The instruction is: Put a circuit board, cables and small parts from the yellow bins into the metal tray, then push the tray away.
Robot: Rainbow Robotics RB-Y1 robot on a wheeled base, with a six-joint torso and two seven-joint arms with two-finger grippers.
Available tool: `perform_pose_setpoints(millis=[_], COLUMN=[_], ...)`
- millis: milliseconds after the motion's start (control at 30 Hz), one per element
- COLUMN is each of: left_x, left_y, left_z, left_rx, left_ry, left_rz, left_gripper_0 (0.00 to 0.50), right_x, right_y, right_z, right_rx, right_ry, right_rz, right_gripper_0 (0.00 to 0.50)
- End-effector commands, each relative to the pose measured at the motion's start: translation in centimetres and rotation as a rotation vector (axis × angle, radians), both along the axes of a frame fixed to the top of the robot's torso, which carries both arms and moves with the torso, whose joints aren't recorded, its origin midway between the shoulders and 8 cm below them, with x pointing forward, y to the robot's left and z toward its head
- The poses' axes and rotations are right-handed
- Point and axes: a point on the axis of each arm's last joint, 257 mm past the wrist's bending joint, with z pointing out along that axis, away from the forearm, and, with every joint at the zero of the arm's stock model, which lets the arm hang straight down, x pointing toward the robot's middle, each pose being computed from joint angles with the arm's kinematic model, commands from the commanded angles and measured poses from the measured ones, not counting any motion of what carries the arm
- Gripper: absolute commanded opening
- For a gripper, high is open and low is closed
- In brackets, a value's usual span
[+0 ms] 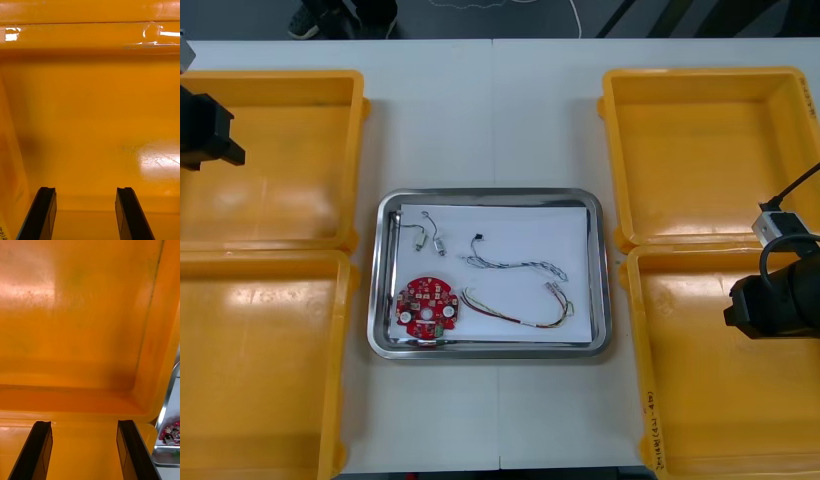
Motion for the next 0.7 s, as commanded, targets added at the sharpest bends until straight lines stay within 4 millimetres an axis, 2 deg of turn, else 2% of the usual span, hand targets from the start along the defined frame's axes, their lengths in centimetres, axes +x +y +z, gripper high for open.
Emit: perform_pose_setpoints(millis=[33, 200, 467, 700], left_x=[-2.1, -4.3, -6.8, -9.0], left_y=[2.5, 3.3, 4.0, 4.7], left_z=[-0.2, -1.9, -3.0, -4.1], left_rx=[0.073, 0.090, 0.107, 0.143], left_ry=[-0.013, 0.000, -0.003, 0.012], left_rz=[-0.037, -0.047, -0.056, -0.107], left_gripper_0=[0.500, 0.500, 0.500, 0.500], right_x=[-0.2, -0.2, 0.0, 0.7], right_y=[-0.9, -0.9, -0.6, 0.4], right_z=[0.4, 0.5, 0.7, 1.6], right_rx=[0.001, 0.002, -0.003, -0.059], right_ry=[-0.006, -0.006, -0.011, -0.043], right_rz=[-0.028, -0.027, 0.013, 0.208], right_gripper_0=[0.458, 0.459, 0.458, 0.456])
